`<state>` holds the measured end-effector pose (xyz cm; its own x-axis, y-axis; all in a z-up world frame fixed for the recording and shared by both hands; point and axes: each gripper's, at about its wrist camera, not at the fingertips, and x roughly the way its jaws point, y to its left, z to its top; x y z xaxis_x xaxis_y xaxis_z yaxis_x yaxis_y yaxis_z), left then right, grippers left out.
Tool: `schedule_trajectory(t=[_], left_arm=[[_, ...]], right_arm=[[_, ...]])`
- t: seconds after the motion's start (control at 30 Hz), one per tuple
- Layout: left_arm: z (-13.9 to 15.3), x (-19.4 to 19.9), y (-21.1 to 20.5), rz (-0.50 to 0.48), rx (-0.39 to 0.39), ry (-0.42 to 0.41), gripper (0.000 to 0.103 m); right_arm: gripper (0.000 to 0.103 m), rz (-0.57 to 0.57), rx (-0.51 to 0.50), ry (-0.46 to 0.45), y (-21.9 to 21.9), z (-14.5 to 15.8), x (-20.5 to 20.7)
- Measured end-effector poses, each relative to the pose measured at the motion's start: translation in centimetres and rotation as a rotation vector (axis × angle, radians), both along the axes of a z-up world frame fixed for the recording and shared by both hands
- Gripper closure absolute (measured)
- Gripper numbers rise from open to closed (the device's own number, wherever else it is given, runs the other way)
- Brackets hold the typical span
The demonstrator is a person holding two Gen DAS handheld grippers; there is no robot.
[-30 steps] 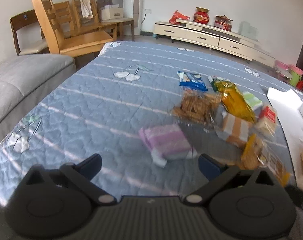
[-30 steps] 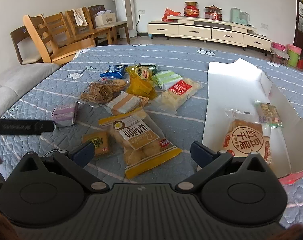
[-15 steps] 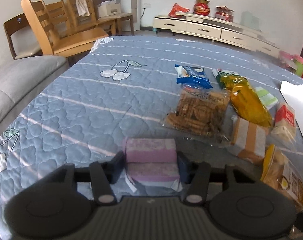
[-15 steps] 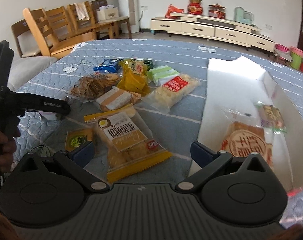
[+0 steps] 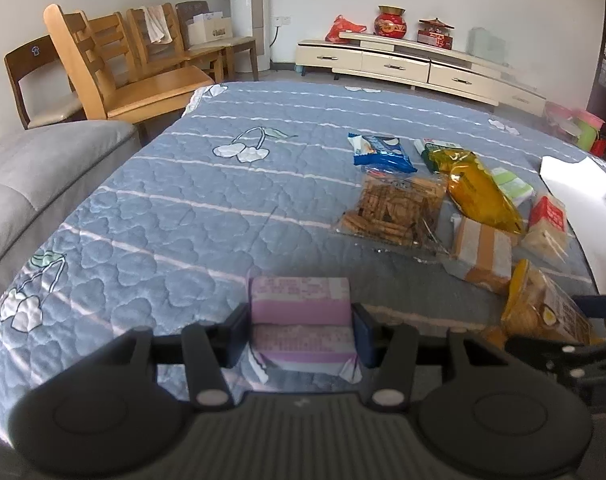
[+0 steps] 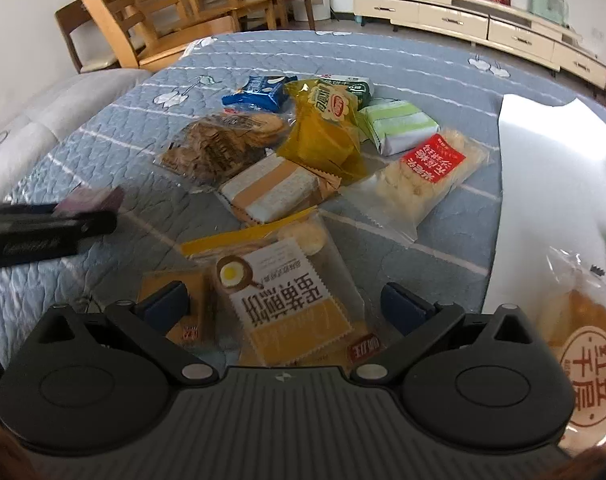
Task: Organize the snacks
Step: 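Grasp the pink-purple box with left gripper while right gripper grasps the yellow egg-cake bag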
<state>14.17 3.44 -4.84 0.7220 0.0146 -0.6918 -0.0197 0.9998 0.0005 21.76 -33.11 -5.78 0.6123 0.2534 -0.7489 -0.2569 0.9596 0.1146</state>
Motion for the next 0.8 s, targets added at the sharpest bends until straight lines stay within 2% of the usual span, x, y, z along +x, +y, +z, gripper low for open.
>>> schedule_trajectory(t=[0.1, 0.13, 0.17, 0.2, 0.23, 0.53, 0.8], left_arm=[[0.3, -0.4, 0.0, -0.008, -0.007, -0.005, 0.051], [0.4, -0.6, 0.0, -0.008, -0.010, -0.007, 0.051], [0.5, -0.7, 0.0, -0.009, -0.012, -0.009, 0.051], [0.6, -0.8, 0.0, -0.012, -0.014, -0.011, 0.051], [0.7, -1.0, -0.1, -0.014, -0.014, -0.013, 0.051], [1.7, -2.2, -0.1, -0.014, -0.023, -0.033, 0.051], [3.6, -3.6, -0.9, -0.035, -0.025, -0.079, 0.052]], right_arm=[[0.001, 0.019, 0.014, -0.009, 0.2, 0.2, -0.6], [0.019, 0.019, 0.018, -0.015, 0.1, 0.4, -0.8], [0.031, 0.014, 0.022, -0.022, 0.0, 0.5, -1.0], [0.039, 0.009, 0.013, -0.025, -0.1, 0.5, -1.1], [0.042, 0.006, -0.003, -0.029, -0.1, 0.6, -1.2], [0.048, -0.135, -0.007, -0.074, -2.5, 1.1, -3.4], [0.048, -0.174, -0.024, -0.172, -2.7, 4.2, -5.9]])
